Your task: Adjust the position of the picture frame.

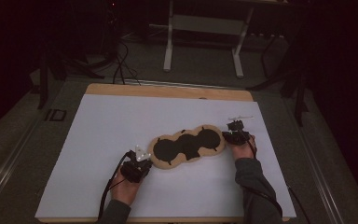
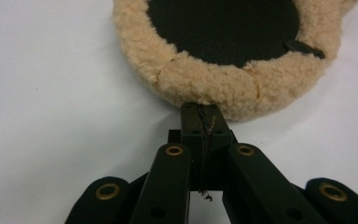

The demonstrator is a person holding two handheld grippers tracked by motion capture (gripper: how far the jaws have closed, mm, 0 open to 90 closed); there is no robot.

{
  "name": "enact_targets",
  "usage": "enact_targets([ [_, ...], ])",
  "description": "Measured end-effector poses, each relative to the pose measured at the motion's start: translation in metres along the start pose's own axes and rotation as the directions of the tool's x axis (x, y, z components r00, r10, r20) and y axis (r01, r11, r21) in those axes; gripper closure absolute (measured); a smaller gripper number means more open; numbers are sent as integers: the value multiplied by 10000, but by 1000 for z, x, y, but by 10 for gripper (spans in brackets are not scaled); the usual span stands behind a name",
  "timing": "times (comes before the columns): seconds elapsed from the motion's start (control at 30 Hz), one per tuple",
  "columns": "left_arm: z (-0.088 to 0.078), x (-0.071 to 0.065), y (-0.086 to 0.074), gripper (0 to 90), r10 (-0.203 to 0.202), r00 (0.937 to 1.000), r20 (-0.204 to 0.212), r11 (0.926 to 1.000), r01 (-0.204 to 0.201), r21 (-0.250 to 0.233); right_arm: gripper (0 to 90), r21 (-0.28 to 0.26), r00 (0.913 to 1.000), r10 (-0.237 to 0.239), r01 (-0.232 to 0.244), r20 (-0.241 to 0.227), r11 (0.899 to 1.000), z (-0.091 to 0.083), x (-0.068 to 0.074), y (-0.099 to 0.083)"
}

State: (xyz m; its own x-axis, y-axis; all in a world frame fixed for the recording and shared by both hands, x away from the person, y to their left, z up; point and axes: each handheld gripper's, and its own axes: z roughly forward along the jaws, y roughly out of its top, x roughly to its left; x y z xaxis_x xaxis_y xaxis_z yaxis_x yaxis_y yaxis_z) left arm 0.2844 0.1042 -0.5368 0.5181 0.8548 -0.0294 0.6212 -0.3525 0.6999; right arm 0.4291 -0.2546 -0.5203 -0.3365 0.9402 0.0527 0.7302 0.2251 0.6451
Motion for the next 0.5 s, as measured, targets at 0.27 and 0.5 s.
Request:
enact_targets([
  [0.27,3,12,2,900,-698,9975,-96,9975,697,-101,900,-88,10000,-35,35,58,10000,-5,5,-7],
  [0.5,5,24,4,900,-1194,9928,-108,9927,1192,-198,900,-329,10000,17,-16,44,9995,-9,9,-17],
])
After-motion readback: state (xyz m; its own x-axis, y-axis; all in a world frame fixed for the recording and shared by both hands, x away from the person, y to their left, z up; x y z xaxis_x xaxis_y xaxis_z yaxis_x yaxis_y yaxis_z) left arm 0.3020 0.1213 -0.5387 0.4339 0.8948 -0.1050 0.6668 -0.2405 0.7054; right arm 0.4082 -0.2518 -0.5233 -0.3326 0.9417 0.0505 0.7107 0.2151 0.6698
